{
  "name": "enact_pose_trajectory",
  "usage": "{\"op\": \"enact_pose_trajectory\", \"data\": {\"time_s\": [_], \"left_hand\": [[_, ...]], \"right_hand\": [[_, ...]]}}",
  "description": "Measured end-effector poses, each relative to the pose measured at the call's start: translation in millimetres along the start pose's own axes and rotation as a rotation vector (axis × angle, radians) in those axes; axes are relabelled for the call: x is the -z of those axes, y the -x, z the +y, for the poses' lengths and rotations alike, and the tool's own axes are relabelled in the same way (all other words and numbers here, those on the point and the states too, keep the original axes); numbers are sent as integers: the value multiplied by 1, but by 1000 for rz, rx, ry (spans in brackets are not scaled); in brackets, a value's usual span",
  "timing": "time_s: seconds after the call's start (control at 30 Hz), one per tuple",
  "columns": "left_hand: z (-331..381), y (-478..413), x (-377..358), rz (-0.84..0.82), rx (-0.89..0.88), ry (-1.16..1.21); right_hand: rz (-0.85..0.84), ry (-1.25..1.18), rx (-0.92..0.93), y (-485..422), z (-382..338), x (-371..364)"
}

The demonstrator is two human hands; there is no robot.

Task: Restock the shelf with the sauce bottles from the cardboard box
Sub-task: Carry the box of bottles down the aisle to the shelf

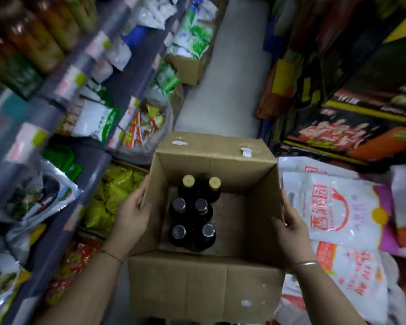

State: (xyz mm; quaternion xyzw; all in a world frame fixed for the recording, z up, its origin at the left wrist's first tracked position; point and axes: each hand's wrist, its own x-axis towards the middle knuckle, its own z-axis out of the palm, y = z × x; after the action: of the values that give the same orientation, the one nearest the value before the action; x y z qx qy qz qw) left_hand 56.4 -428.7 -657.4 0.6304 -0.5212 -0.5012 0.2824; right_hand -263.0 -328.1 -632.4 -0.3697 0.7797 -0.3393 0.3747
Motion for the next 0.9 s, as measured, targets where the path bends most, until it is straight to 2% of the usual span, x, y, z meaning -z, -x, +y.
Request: {"op": "enact_pose_trajectory", "data": {"time_s": [0.2, 0.43, 0.7, 0.9], "left_hand": [[137, -43, 22, -14, -91, 55], [266, -132, 41, -52, -198, -16], [358, -252, 34, -64, -237, -24], [407, -339, 12, -68, -173, 7]], "right_hand": [[40, -14, 44, -37, -120, 59], [130, -43, 46, -115, -232, 91], [187, -122, 42, -224, -315, 113], [166, -120, 35, -314, -359, 129]]}}
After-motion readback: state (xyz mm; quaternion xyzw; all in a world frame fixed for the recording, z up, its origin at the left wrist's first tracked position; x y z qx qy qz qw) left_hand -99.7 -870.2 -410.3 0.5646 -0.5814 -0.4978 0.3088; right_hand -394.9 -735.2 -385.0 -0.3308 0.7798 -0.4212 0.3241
